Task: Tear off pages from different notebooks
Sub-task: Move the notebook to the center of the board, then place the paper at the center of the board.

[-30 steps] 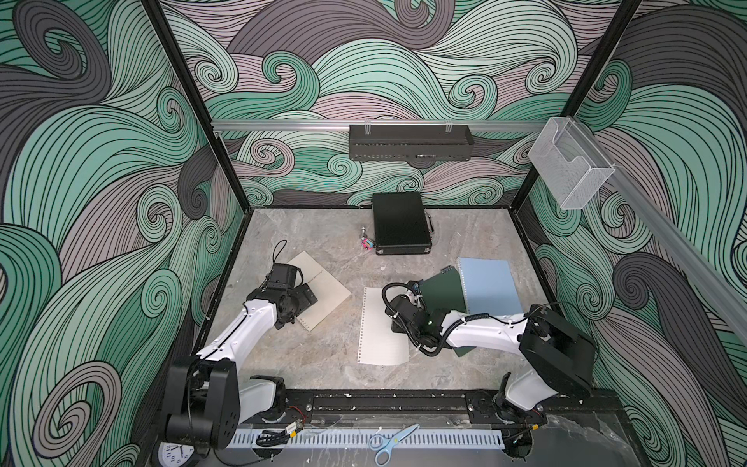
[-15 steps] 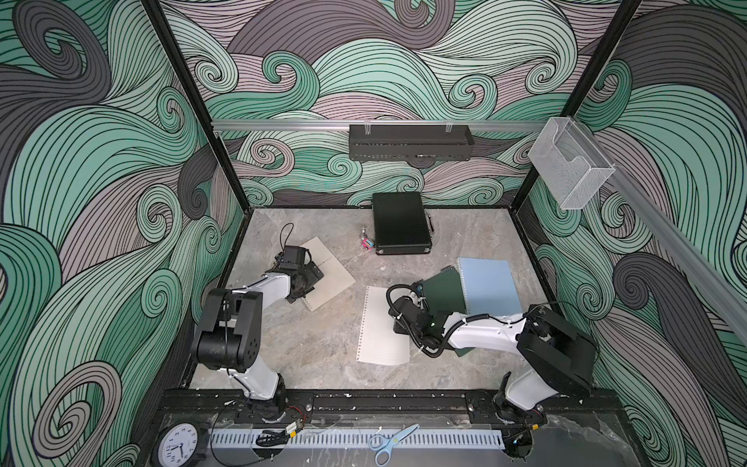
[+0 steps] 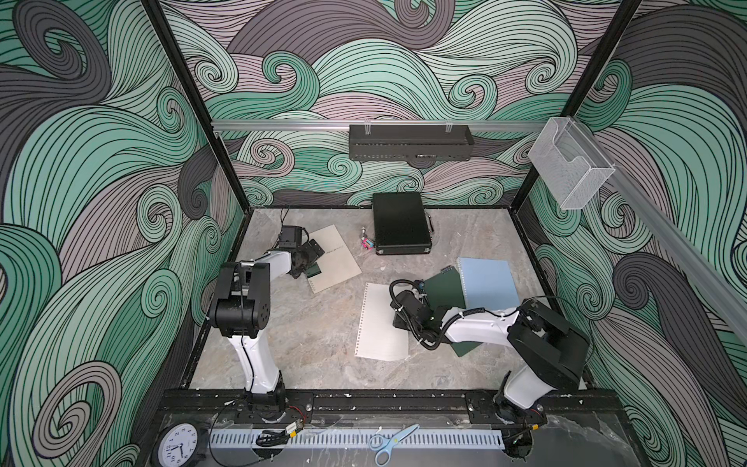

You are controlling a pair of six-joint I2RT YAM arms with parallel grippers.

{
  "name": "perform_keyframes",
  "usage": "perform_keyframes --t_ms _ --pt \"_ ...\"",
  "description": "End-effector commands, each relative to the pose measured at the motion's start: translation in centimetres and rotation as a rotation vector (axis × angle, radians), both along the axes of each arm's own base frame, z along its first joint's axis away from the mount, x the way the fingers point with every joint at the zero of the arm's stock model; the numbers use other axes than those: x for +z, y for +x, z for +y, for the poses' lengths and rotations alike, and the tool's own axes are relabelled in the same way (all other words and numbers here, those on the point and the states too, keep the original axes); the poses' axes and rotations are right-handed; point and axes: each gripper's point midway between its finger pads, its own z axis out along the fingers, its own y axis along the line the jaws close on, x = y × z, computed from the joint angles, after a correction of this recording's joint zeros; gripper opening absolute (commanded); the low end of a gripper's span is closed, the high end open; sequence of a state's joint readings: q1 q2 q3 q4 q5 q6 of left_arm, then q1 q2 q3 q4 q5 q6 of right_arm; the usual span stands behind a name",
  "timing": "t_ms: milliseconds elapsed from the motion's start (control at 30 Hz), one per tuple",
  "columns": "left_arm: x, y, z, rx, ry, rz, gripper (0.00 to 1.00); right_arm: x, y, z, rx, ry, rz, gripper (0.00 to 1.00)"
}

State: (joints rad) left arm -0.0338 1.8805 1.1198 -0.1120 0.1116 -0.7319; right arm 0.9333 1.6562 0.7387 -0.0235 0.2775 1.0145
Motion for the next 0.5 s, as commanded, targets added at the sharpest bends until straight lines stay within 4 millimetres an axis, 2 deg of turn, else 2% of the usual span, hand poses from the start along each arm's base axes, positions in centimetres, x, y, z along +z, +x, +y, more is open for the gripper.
perform_keyframes --t_ms 0,67,167,300,367,467 --pt "1.5 -2.3 -0.2 -0.038 0.008 0.051 0.98 -0.1 0.0 2.1 0.018 0.086 0.033 0.00" --pt "2.9 -3.9 0.3 -0.023 0.030 0.048 0.99 -0.1 -0.3 3.2 0.047 0.126 0.046 0.00" --pt "6.2 -7.5 1.2 0.004 0.065 0.005 0.98 0.0 -1.1 5.6 0.091 0.158 0.051 0.00" --pt "10.7 -13.5 2.0 0.016 0.108 -0.075 0.98 0.1 -2.2 10.1 0.137 0.205 0.052 0.00" --pt "12.3 -16.6 2.5 0.025 0.130 -0.117 0.99 0.1 -2.6 12.7 0.158 0.239 0.045 0.00" --pt "13.2 -19.7 3.2 0.034 0.167 -0.178 0.99 -0.1 -3.2 16.1 0.187 0.252 0.045 0.00"
